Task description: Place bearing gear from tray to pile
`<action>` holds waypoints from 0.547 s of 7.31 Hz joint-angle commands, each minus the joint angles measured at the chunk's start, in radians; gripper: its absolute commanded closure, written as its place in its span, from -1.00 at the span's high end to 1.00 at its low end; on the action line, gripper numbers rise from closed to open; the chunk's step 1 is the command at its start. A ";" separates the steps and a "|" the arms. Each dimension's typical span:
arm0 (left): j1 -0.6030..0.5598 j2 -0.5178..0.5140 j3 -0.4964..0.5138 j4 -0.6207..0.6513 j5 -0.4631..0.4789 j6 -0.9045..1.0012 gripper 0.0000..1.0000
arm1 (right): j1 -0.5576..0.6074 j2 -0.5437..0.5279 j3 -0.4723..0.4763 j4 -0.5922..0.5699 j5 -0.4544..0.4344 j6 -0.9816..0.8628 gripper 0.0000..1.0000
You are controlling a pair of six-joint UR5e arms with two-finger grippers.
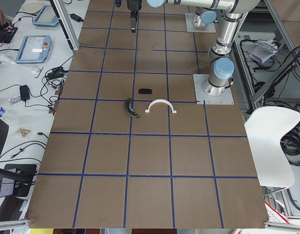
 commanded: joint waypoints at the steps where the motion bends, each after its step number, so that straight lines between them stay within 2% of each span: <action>1: 0.000 0.000 -0.002 0.000 0.000 0.000 1.00 | 0.000 0.082 -0.036 -0.033 0.072 0.035 1.00; 2: 0.000 0.000 0.000 0.001 -0.002 0.000 1.00 | 0.006 0.138 -0.043 -0.080 0.060 0.038 1.00; 4: 0.000 0.000 0.000 0.001 -0.005 0.000 1.00 | 0.000 0.152 -0.020 -0.100 0.054 0.032 1.00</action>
